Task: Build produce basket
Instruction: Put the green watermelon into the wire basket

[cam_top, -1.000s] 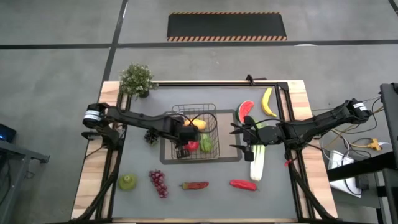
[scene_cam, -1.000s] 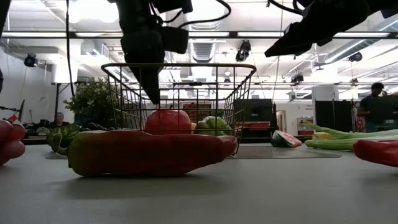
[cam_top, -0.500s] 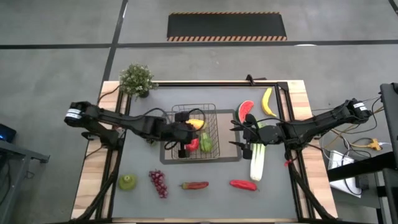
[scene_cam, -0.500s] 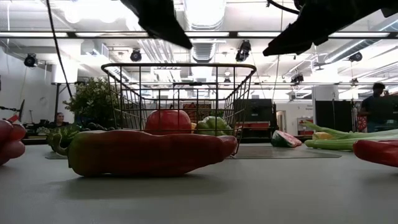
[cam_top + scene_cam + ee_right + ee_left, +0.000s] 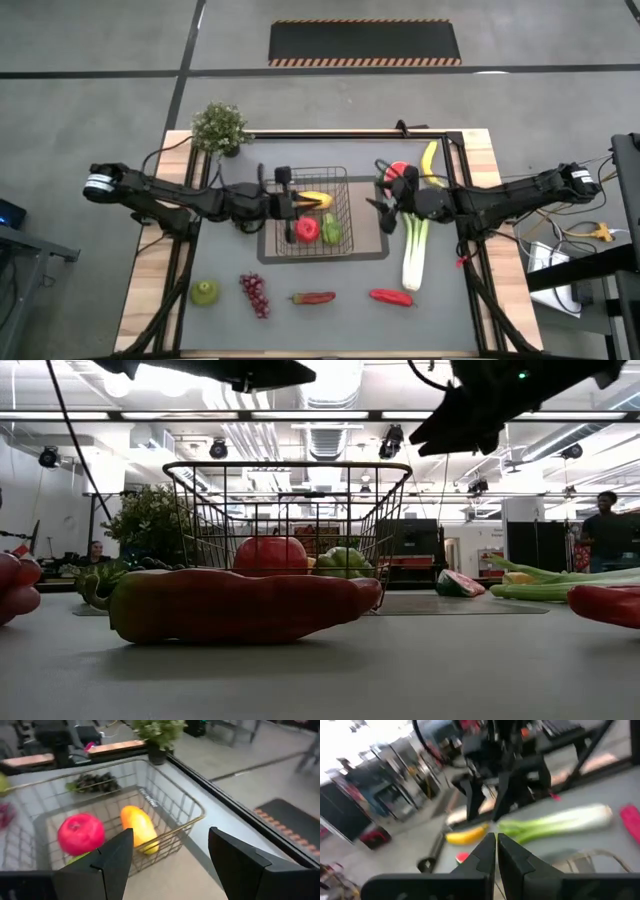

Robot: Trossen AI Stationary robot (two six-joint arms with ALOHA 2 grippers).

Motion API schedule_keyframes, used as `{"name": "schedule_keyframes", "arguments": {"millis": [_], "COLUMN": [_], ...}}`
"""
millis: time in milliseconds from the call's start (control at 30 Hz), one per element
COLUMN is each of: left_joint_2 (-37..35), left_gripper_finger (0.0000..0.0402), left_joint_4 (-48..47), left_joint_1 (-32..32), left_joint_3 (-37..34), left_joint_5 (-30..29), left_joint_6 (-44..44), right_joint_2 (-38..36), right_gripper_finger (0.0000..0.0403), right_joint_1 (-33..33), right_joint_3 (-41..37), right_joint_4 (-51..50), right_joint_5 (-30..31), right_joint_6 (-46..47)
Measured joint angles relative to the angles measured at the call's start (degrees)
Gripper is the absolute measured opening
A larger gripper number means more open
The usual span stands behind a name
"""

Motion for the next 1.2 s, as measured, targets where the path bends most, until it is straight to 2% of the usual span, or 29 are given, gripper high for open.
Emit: {"name": "schedule_keyframes", "arguments": {"millis": [133,300,467,567,867,1200], "left_joint_2": [-0.8,-1.0,-1.7,-2.8,-7.7,-17.5], "left_gripper_finger": [0.0001,0.0001,0.0001,0.0001,0.0001,0.0001], "left_joint_4": [1.6,2.4,3.1,3.1,1.6,1.9], "left_joint_1": [0.8,0.9,0.9,0.9,0.9,0.9], "left_joint_3": [-1.5,-3.1,-3.5,-3.5,-6.5,-12.3], "left_joint_5": [0.0,0.0,0.0,0.0,0.0,0.1], "left_joint_6": [0.6,1.1,1.6,1.6,2.6,2.6], "right_joint_2": [0.0,1.9,7.7,13.0,28.6,37.5], "right_gripper_finger": [0.0240,0.0240,0.0240,0.0240,0.0240,0.0269], "right_joint_1": [-4.7,-13.0,-20.2,-22.1,-23.1,-25.4], "right_joint_3": [3.1,9.3,15.5,17.7,23.8,31.0], "right_joint_4": [-6.3,-20.6,-39.4,-46.4,-48.0,-51.7], "right_joint_5": [-3.1,-3.5,-3.4,-2.9,-3.1,-6.6], "right_joint_6": [5.2,19.0,30.5,37.0,39.5,39.5]}}
